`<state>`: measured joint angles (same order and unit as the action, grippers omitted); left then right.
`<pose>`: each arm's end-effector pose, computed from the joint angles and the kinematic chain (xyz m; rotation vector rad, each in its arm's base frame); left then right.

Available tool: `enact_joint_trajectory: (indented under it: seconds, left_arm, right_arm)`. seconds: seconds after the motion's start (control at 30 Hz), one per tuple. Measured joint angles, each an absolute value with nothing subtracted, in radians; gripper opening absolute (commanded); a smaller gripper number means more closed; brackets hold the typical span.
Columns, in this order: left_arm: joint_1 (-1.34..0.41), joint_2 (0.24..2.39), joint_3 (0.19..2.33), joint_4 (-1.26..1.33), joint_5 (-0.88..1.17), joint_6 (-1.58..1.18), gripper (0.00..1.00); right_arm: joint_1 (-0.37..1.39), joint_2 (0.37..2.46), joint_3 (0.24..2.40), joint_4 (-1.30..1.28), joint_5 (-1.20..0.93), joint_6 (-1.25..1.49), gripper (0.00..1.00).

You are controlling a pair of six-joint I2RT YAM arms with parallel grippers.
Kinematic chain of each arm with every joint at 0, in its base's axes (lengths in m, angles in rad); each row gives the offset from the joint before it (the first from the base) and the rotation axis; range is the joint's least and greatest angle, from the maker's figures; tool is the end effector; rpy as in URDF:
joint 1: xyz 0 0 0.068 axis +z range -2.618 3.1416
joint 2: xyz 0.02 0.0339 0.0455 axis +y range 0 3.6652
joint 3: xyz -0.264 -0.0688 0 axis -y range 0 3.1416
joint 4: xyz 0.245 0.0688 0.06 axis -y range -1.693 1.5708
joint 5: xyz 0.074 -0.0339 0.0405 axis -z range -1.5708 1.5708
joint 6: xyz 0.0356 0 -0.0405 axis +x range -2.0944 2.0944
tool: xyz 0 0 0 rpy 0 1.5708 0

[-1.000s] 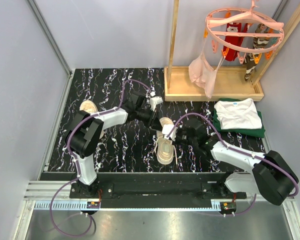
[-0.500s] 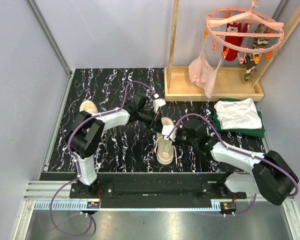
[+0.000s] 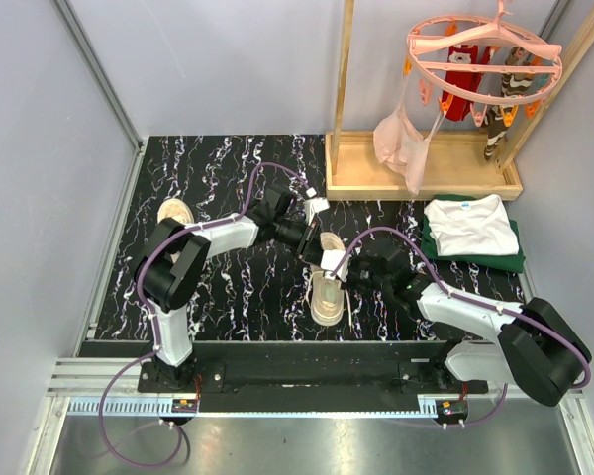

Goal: Tie the shoes

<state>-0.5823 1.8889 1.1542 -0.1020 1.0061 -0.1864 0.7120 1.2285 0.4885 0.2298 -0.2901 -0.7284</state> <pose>0.3066 -0.2379 0.1755 0.9641 2.2400 -1.5610 0.1804 0.1692 0.1885 -1.4934 1.4342 0.2914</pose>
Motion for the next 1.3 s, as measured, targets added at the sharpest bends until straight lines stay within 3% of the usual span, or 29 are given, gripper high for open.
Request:
enact_joint_trajectory:
  seconds: [0.33, 0.8, 0.93, 0.97, 1.07, 1.2, 1.3]
  left_arm:
    - [-0.582, 1.902, 1.155, -0.092, 1.021, -0.192, 0.31]
    - [-0.576, 1.924, 1.155, -0.062, 1.055, -0.204, 0.36]
    - [-0.575, 1.933, 1.155, -0.056, 1.067, -0.204, 0.27]
    - [-0.575, 1.933, 1.155, -0.056, 1.071, -0.204, 0.17]
    - [-0.575, 1.933, 1.156, -0.054, 1.09, -0.209, 0.0]
    - [-0.574, 1.933, 1.157, -0.054, 1.097, -0.2, 0.0]
    - [-0.572, 1.933, 1.156, -0.054, 1.097, -0.199, 0.0]
  right_arm:
    - [0.714, 1.229, 0.478, 0.251, -0.286, -0.728, 0.0]
    - [0.72, 1.229, 0.467, 0.273, -0.276, -0.722, 0.0]
    - [0.722, 1.231, 0.462, 0.279, -0.272, -0.714, 0.0]
    - [0.722, 1.233, 0.461, 0.282, -0.272, -0.713, 0.0]
    - [0.724, 1.239, 0.461, 0.29, -0.269, -0.709, 0.0]
    - [0.726, 1.242, 0.461, 0.294, -0.269, -0.71, 0.0]
    - [0.727, 1.242, 0.461, 0.294, -0.263, -0.71, 0.18]
